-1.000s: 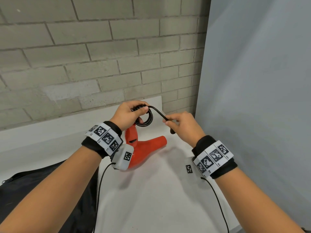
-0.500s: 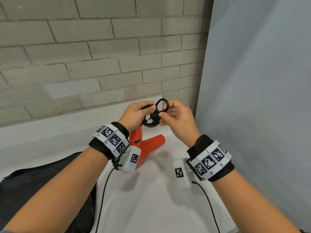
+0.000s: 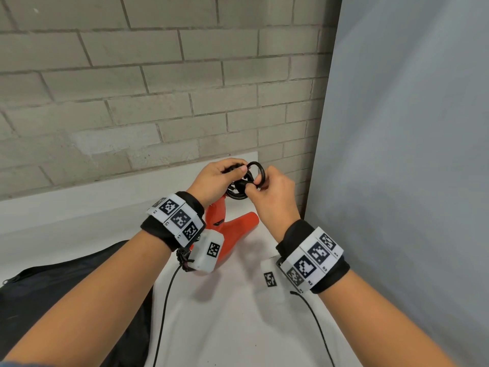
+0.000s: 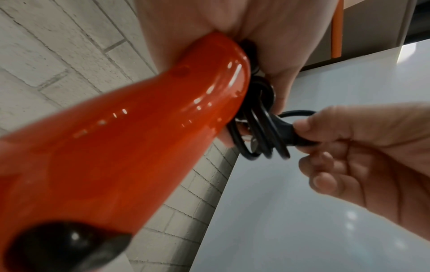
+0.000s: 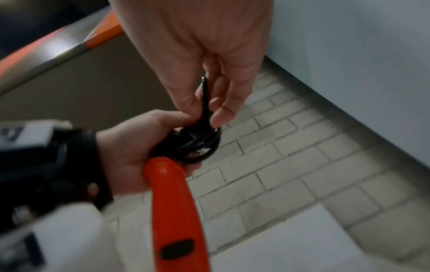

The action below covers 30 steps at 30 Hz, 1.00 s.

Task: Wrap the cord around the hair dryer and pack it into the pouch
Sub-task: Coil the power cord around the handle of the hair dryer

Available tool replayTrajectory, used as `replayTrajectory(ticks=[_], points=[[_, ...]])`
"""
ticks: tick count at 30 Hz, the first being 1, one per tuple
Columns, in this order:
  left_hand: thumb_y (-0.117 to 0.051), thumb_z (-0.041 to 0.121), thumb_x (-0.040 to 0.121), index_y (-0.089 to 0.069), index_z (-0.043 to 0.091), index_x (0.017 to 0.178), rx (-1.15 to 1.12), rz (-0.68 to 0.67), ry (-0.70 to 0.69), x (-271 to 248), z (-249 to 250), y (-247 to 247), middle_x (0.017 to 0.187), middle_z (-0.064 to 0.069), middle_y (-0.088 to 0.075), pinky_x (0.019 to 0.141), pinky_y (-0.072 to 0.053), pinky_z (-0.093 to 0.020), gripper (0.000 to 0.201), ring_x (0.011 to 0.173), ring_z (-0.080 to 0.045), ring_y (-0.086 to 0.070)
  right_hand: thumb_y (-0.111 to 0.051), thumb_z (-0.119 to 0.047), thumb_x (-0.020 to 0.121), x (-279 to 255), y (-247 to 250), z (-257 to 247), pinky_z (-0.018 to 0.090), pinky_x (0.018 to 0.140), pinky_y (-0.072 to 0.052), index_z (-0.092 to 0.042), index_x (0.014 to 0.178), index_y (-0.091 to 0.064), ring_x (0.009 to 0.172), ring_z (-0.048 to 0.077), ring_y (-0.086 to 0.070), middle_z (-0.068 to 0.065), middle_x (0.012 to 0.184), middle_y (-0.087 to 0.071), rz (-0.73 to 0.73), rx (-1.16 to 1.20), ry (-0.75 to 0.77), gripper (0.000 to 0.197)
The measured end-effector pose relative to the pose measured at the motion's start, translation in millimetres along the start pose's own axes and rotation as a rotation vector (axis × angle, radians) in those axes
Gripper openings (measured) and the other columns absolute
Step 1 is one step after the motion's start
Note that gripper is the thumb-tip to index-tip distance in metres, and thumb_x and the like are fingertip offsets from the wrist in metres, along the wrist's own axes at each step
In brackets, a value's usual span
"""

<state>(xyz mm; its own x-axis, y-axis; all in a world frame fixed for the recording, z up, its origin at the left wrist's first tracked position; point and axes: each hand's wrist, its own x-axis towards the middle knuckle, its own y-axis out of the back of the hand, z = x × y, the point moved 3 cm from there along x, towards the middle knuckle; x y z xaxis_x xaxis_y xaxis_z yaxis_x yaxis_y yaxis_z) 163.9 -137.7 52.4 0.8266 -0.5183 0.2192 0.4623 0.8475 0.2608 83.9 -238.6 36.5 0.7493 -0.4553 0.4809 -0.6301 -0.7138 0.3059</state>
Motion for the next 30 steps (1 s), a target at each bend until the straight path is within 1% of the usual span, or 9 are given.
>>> replayTrajectory(ticks=[5,9,14,16,19,21,24,27,30], points=[[-0.063,0.005,0.074,-0.06,0.019,0.104,0.07,-0.07,0.02,-2,0,0,0.101,-0.004,-0.062,0.088,-0.046,-0.026,0.033,0.095,-0.018,-0.058,-0.06,-0.005,0.077,6,-6,0,0.011,0.049,-0.039,-0.012,0.07,-0.047,0.058,0.009,-0.042,0.002,0.071,-0.05,-0.013,-0.012,-0.02,0.016],[-0.05,0.006,0.056,-0.058,0.02,0.106,0.047,-0.134,0.05,-7,2,-6,0.101,-0.007,-0.061,0.091,-0.047,-0.035,0.053,0.094,-0.019,-0.057,-0.06,-0.001,0.076,12,-13,5,0.013,0.052,-0.038,-0.003,0.082,-0.055,0.069,0.017,-0.049,0.009,0.081,-0.055,-0.034,-0.055,-0.028,0.009],[-0.043,-0.015,0.073,-0.058,0.015,0.107,-0.004,-0.099,0.049,-4,1,-1,0.095,-0.002,-0.061,0.077,-0.046,-0.013,0.048,0.089,-0.014,-0.055,-0.063,-0.001,0.076,15,-17,11,0.007,0.06,-0.042,-0.016,0.098,-0.04,0.072,0.003,-0.047,0.001,0.092,-0.05,0.004,0.092,-0.019,0.035],[-0.04,-0.018,0.073,-0.058,0.013,0.108,-0.035,-0.105,0.035,-4,1,1,0.096,-0.002,-0.061,0.071,-0.047,-0.006,0.05,0.086,-0.008,-0.057,-0.059,0.002,0.078,18,-21,15,0.009,0.071,-0.045,-0.014,0.119,-0.037,0.078,0.001,-0.051,-0.002,0.093,-0.051,-0.136,0.241,-0.059,0.05],[-0.041,-0.019,0.075,-0.057,0.015,0.109,-0.067,-0.105,0.01,-5,1,4,0.093,0.0,-0.062,0.072,-0.049,-0.009,0.051,0.086,-0.008,-0.058,-0.049,0.009,0.083,19,-31,20,0.024,0.085,-0.047,-0.01,0.136,-0.028,0.087,0.008,-0.055,-0.005,0.093,-0.053,-0.347,0.349,-0.121,0.059],[-0.043,-0.019,0.076,-0.057,0.016,0.108,-0.078,-0.098,-0.009,-5,1,5,0.093,0.003,-0.062,0.077,-0.05,-0.013,0.049,0.086,-0.007,-0.059,-0.046,0.01,0.084,20,-35,22,0.026,0.089,-0.046,-0.005,0.133,-0.034,0.097,0.012,-0.054,0.0,0.102,-0.053,-0.345,0.32,-0.066,0.052],[-0.045,-0.009,0.083,-0.059,0.013,0.108,-0.101,-0.101,-0.005,-5,0,7,0.094,0.002,-0.064,0.081,-0.05,-0.016,0.037,0.085,-0.005,-0.061,-0.048,-0.001,0.087,22,-41,26,0.025,0.084,-0.05,-0.004,0.124,-0.043,0.095,0.014,-0.058,0.004,0.103,-0.058,-0.351,0.224,-0.013,0.038],[-0.055,0.012,0.087,-0.063,0.012,0.102,-0.054,-0.11,-0.034,-6,0,5,0.092,0.001,-0.065,0.079,-0.05,-0.013,0.017,0.081,-0.001,-0.063,-0.049,-0.006,0.084,25,-44,29,0.031,0.082,-0.052,-0.01,0.117,-0.051,0.096,0.019,-0.062,0.008,0.102,-0.064,-0.359,0.156,-0.033,0.033],[-0.066,0.011,0.079,-0.066,0.016,0.091,-0.024,-0.07,-0.053,-5,-2,3,0.085,0.0,-0.066,0.07,-0.051,-0.011,0.013,0.072,0.002,-0.064,-0.048,-0.022,0.078,25,-48,31,0.03,0.076,-0.053,-0.016,0.107,-0.058,0.091,0.017,-0.064,0.006,0.099,-0.067,-0.37,0.097,-0.057,0.031]])
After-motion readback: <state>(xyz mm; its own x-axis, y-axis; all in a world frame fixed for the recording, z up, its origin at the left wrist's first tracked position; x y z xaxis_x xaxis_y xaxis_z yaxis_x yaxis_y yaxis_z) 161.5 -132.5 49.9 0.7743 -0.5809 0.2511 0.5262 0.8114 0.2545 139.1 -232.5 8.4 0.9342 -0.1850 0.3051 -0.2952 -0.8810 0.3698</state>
